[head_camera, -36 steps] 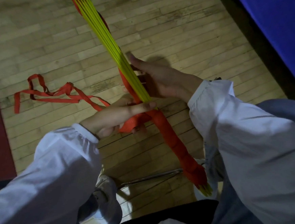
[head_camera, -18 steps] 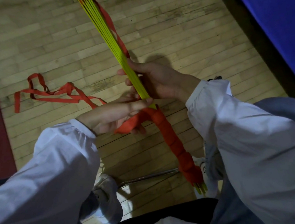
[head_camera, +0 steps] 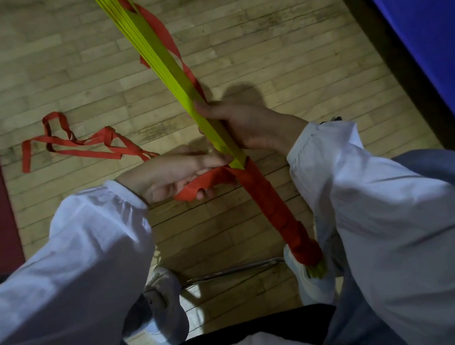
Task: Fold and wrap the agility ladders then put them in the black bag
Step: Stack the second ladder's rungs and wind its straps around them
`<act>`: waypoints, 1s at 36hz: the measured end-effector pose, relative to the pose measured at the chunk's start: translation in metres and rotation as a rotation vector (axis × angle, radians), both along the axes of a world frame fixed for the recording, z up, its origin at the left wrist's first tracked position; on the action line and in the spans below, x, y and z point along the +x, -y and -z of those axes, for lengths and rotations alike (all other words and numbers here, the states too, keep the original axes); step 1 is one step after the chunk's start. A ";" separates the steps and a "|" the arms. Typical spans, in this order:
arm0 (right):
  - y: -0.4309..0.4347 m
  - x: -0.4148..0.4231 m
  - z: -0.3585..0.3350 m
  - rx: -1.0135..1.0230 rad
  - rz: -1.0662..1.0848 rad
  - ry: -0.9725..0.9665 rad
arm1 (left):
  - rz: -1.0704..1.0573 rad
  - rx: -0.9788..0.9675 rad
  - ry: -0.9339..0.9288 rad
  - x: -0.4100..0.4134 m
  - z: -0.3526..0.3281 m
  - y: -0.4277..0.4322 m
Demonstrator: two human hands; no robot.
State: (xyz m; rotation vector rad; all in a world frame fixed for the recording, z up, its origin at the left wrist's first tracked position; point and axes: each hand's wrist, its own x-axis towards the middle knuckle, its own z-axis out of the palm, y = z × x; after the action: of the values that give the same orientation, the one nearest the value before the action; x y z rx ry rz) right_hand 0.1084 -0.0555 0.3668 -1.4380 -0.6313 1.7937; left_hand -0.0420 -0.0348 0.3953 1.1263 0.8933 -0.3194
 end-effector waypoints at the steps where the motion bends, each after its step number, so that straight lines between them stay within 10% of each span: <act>1: 0.000 -0.001 0.001 0.013 -0.001 0.007 | -0.004 0.007 0.007 0.000 -0.001 0.001; 20: 0.003 -0.003 0.012 0.034 0.037 0.301 | -0.025 0.162 0.030 0.000 0.005 0.014; 30: 0.010 0.006 -0.023 -0.069 0.118 -0.470 | 0.020 0.097 0.274 -0.002 -0.003 0.012; 36: 0.006 0.006 -0.022 -0.042 0.098 -0.553 | -0.020 0.081 0.272 -0.004 0.003 0.013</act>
State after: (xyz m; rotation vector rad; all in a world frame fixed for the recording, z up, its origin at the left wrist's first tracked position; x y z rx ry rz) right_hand 0.1147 -0.0617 0.3889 -0.9096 -0.2328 2.0120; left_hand -0.0460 -0.0473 0.3920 1.2019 0.6807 -0.1103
